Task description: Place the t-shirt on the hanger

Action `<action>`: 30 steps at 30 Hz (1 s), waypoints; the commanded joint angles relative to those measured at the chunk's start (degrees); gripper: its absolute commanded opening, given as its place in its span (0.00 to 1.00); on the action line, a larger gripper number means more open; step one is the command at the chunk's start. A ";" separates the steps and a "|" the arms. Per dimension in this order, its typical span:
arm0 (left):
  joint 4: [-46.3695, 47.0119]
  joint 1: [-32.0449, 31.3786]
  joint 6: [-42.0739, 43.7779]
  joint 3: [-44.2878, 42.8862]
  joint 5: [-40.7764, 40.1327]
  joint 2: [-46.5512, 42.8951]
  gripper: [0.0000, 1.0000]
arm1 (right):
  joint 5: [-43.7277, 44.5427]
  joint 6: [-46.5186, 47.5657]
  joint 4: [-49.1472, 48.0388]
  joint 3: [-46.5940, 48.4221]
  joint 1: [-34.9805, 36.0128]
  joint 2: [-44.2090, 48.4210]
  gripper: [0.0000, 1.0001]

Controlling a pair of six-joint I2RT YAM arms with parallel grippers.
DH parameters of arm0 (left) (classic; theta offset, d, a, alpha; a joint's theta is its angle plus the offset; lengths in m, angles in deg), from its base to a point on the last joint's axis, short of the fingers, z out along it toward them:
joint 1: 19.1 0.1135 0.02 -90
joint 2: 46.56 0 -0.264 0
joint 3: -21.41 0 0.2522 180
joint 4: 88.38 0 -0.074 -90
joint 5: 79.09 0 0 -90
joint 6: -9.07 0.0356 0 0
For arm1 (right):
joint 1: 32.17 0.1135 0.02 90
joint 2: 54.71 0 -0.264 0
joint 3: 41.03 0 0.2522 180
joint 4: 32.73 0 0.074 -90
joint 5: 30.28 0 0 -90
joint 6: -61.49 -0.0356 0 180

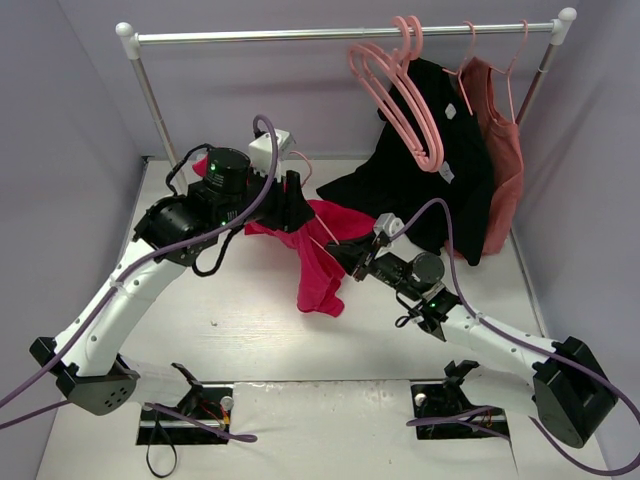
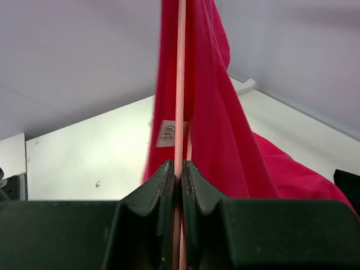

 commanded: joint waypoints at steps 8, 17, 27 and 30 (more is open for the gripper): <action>-4.03 -0.31 10.94 -2.61 -16.00 -6.21 0.51 | -2.69 -1.00 -9.81 0.68 -0.92 0.56 0.00; -2.10 1.97 25.70 1.70 -19.37 -8.07 0.51 | -5.76 -2.40 -10.77 0.85 -1.72 -0.76 0.00; 0.28 27.37 35.46 -0.49 27.00 -2.71 0.51 | -11.12 -3.01 -7.96 3.05 -1.72 -2.17 0.00; 0.10 29.47 37.22 -2.25 32.74 -0.51 0.51 | -11.56 -3.02 -7.52 3.49 -1.80 -2.34 0.00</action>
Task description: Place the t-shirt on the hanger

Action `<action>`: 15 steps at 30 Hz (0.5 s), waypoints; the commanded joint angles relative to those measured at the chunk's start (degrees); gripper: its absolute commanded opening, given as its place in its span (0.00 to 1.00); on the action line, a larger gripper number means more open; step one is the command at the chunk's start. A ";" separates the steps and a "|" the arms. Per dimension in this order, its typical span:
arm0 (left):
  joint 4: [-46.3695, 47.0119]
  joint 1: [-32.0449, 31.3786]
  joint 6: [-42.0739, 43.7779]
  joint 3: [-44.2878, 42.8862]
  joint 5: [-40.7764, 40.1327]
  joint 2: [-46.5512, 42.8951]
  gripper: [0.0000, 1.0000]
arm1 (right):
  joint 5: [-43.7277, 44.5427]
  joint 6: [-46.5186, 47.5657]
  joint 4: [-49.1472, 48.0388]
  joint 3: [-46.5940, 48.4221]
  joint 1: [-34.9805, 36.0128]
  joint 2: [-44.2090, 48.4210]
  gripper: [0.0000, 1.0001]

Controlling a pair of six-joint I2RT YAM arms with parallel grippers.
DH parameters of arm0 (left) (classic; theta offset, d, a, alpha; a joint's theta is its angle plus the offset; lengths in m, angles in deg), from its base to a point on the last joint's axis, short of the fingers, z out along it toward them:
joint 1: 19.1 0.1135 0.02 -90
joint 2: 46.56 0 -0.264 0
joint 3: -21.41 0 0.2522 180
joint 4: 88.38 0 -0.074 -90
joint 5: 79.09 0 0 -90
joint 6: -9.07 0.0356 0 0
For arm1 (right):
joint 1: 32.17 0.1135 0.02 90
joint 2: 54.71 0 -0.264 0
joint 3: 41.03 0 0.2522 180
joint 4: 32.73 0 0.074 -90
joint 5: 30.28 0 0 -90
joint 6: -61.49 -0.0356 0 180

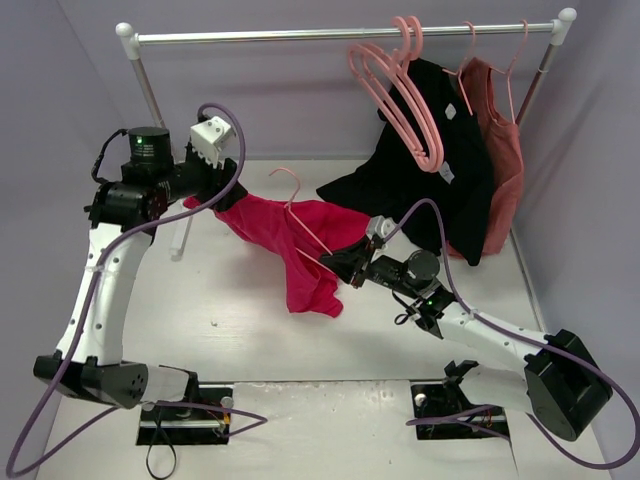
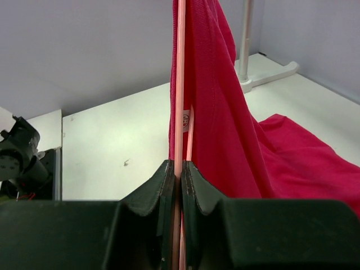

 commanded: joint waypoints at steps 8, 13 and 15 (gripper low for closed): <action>-10.58 1.40 13.44 -11.49 25.57 6.36 0.51 | -2.93 0.26 -5.50 4.50 -0.54 0.41 0.00; -15.43 1.49 17.40 -10.62 27.08 8.21 0.51 | -3.46 0.09 -5.33 4.59 -1.15 -0.03 0.00; -14.99 1.49 17.67 -9.13 26.55 8.56 0.51 | -3.98 -0.09 -5.24 4.85 -1.15 -0.12 0.00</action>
